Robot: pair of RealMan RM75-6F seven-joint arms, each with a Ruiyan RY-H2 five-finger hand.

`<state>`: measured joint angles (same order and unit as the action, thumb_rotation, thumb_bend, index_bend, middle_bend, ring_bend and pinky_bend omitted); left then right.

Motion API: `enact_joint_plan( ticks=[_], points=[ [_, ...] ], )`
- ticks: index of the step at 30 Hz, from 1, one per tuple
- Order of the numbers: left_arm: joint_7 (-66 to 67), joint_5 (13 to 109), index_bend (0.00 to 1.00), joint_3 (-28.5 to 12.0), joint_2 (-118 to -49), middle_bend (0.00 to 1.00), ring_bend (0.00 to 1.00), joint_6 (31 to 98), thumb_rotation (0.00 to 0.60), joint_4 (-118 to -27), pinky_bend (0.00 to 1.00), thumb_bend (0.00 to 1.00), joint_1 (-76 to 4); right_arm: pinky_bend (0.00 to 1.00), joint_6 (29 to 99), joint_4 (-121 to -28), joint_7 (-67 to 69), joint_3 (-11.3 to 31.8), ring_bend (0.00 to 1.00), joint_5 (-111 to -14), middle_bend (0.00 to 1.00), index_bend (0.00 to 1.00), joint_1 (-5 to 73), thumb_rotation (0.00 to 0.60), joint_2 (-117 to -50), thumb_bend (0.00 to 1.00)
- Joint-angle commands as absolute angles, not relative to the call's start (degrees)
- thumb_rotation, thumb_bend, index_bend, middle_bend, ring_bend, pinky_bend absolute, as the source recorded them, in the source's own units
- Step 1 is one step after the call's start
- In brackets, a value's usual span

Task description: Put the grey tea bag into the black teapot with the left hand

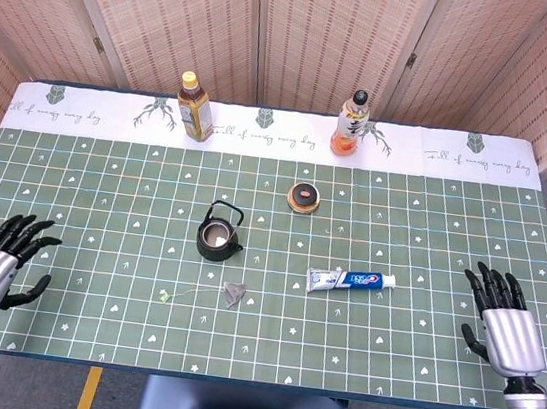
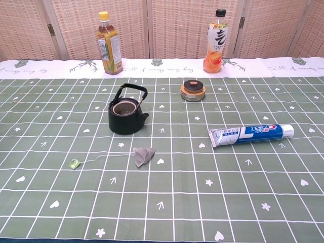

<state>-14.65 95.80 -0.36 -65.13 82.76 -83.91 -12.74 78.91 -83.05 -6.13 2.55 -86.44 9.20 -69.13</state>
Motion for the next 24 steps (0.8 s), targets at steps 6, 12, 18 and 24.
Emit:
enact_joint_plan(
  ticks=[6, 12, 18, 24],
  points=[
    [-20.11, 101.19, 0.34, 2.00, -60.77, 0.44, 0.22, 76.64, 0.600, -87.43, 0.33, 0.45, -19.15, 0.00, 78.99, -82.37, -5.40, 3.21, 0.00, -85.97, 0.00, 0.00, 9.54, 0.600, -69.29, 0.36],
    [-7.80, 98.22, 0.31, 0.44, -61.24, 0.80, 0.62, 71.90, 0.600, -91.51, 0.70, 0.45, -21.16, 0.00, 78.67, -81.97, -4.42, 3.26, 0.00, -86.04, 0.00, 0.00, 9.88, 0.600, -69.15, 0.36],
    [-2.87, 92.85, 0.35, -0.08, -61.18, 1.00, 1.00, 64.19, 0.600, -96.89, 1.00, 0.41, -23.84, 0.00, 79.19, -82.09, -3.36, 3.20, 0.00, -86.41, 0.00, 0.00, 9.77, 0.600, -68.59, 0.36],
    [-0.64, 87.39, 0.30, -0.78, -63.66, 1.00, 1.00, 56.94, 0.600, -100.87, 1.00, 0.38, -27.06, 0.00, 81.54, -84.37, -0.03, 2.37, 0.00, -88.83, 0.00, 0.00, 8.87, 0.600, -66.19, 0.36]
  ],
)
